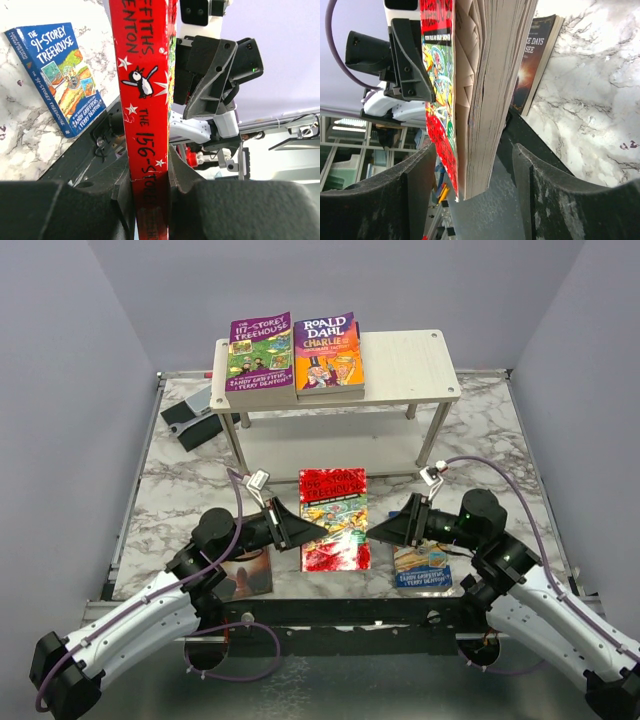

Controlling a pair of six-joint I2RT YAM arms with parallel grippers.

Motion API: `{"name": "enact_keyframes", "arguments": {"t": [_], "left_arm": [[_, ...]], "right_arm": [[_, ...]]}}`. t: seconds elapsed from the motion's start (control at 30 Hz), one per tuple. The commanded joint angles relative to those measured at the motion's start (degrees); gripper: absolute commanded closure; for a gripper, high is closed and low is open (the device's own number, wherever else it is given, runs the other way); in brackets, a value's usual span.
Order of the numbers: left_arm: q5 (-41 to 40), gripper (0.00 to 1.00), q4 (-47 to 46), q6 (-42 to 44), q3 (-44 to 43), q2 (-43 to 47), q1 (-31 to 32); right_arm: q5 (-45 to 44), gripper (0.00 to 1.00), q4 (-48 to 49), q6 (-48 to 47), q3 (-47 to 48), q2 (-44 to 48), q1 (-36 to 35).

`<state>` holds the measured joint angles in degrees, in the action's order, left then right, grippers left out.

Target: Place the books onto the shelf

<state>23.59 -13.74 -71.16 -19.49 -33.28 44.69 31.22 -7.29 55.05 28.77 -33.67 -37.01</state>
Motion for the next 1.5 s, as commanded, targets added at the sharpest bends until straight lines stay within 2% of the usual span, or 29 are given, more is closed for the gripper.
{"name": "enact_keyframes", "arguments": {"t": [0.0,0.17,0.3,0.57,0.8,1.03,1.33,1.43,1.47], "left_arm": [[-2.7,1.0,-5.9,-2.9,-1.3,1.2,-0.2],[-4.6,1.0,-6.9,-4.4,0.0,2.0,-0.2],[-5.9,1.0,-9.7,-7.0,1.9,3.0,-0.2],[-9.0,1.0,-9.6,-8.5,4.4,5.3,-0.2],[-13.6,1.0,-5.8,-7.1,5.8,8.7,-0.2],[-16.9,1.0,-1.0,-4.8,6.2,11.0,-0.2],[-18.8,1.0,-1.0,-4.5,7.2,11.9,-0.2],[-19.0,1.0,-0.9,-4.5,7.5,12.2,-0.2],[-19.2,1.0,-0.9,-4.6,7.6,12.4,-0.2]], "right_arm": [[4.5,0.33,6.3,2.5,-2.3,-1.4,-0.4],[4.9,0.32,14.5,5.0,-4.0,-3.7,-3.2],[3.7,0.32,17.2,5.6,-4.7,-5.6,-5.3],[2.9,0.33,26.0,9.2,-5.9,-7.1,-8.1],[0.9,0.42,27.7,11.6,-5.9,-7.2,-8.6],[-1.3,0.59,27.7,12.5,-4.1,-8.7,-8.8],[-2.4,0.61,28.5,11.8,-0.3,-14.4,-10.4],[-2.7,0.67,29.2,11.7,0.6,-15.8,-11.0],[-2.9,0.73,29.2,11.6,0.8,-16.1,-11.2]]}}
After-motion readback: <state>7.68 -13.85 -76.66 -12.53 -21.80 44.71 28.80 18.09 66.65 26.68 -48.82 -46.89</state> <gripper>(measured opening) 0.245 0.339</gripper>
